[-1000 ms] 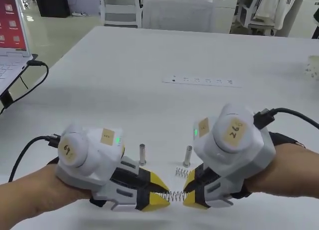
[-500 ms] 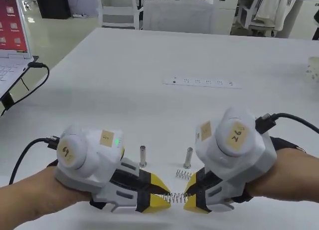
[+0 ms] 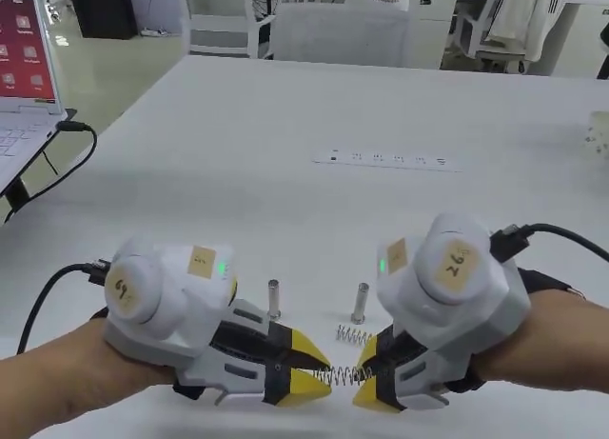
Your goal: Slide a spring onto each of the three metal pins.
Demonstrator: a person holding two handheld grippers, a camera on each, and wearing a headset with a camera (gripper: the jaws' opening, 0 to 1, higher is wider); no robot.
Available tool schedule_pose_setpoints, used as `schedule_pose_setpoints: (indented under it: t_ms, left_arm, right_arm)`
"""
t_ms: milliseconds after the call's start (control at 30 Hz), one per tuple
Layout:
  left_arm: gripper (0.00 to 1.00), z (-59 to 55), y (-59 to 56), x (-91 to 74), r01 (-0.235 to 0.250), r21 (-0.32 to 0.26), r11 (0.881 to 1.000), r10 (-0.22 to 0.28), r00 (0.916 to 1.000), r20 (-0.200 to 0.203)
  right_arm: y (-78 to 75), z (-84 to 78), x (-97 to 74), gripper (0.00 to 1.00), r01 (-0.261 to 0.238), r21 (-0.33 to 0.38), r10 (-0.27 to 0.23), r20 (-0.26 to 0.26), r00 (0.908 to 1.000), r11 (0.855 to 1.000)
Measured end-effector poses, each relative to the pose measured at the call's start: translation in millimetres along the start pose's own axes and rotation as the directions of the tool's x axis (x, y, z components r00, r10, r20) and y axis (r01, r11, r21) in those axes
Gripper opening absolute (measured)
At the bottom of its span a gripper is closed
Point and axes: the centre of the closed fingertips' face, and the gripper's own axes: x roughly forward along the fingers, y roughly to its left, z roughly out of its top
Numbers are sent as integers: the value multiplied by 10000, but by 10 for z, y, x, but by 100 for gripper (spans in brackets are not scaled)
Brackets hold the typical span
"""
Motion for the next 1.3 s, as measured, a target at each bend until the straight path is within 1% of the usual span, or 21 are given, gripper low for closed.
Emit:
schedule_pose_setpoints:
  t_ms: [267,333,433,767,1000,1033,1100,1300]
  left_arm:
    - [2,2,9,1,-33,-53,10000,33,10000,85]
    - [2,2,17,3,-67,-12,10000,68,9999,109]
    - [2,-8,16,9,-44,-104,9999,45,9999,128]
    - [2,-37,9,16,-13,-31,10000,14,10000,50]
    - [2,-52,11,19,-11,-26,10000,11,10000,18]
    - [2,-54,10,19,-23,-37,10000,23,10000,4]
    - [2,-51,5,20,-7,-55,10000,7,10000,24]
    - [2,-51,-11,26,28,-75,10000,-28,10000,-8]
  right_arm:
    - [-11,20,-28,8,92,19,-92,49,9999,10000]
    - [-15,40,-48,8,128,29,-128,85,9999,9999]
    - [-14,65,-63,8,134,36,-135,138,9998,9999]
    - [4,143,-106,8,158,-61,-157,185,9997,9999]
    - [12,202,-136,8,136,-85,-134,328,9994,9999]
    - [17,236,-147,8,96,-17,-95,487,9988,10000]
    - [23,259,-155,8,81,-4,-80,555,9984,10000]
    - [43,309,-157,8,52,-66,-47,605,9982,10000]
